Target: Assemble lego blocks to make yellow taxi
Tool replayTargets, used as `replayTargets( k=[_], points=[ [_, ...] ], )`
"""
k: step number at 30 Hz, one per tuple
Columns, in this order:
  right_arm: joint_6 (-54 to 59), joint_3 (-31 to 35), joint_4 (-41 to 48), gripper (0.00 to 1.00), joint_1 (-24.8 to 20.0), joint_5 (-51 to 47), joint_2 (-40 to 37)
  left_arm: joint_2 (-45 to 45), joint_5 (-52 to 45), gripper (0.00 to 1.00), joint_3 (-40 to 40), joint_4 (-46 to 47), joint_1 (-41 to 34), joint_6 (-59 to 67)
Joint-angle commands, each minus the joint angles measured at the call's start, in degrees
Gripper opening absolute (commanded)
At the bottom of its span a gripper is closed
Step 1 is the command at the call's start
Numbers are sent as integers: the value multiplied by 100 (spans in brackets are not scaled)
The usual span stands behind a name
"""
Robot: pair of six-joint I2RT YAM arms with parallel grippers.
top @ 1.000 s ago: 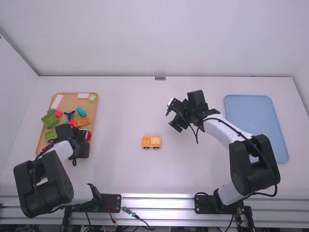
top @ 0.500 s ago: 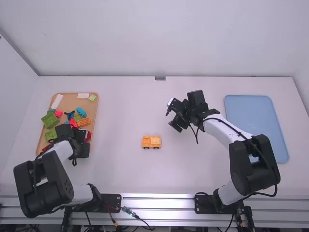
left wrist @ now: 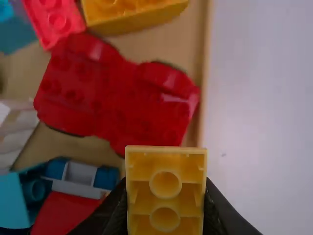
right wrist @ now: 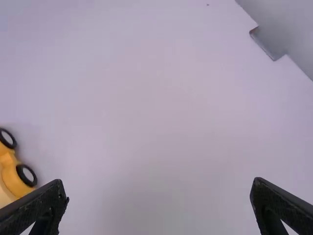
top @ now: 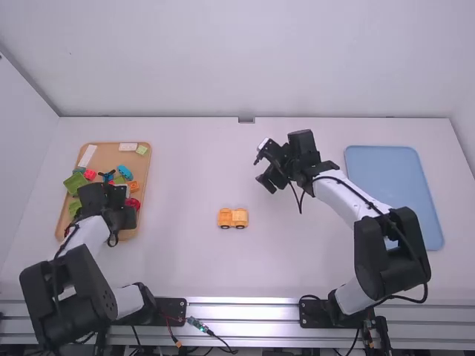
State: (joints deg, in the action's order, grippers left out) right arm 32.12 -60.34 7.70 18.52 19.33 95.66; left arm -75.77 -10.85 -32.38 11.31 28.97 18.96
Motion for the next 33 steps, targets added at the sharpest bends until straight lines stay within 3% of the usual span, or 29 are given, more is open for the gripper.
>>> replayTargets(
  k=[1,7,16,23,29,33],
  points=[
    [-437,-199,13,99,17,297,-139,464,-907,2,-98,86,-59,-83],
    [-584,-188,-295,99,-85,2505,-137,1340,-3493,2,-98,182,-374,562],
    [-417,-107,-529,96,-243,4900,-131,1369,-5689,2,-98,-714,-1200,678],
    [-1115,249,-1685,100,-227,5781,-131,1089,-6306,2,-98,-1691,-1980,490],
    [-1996,531,-2922,92,-11,6054,-131,715,-6332,2,-98,-3258,-2555,-426],
    [-2304,531,-3237,84,116,6170,-131,394,-6332,2,-98,-4040,-2758,-786]
  ],
)
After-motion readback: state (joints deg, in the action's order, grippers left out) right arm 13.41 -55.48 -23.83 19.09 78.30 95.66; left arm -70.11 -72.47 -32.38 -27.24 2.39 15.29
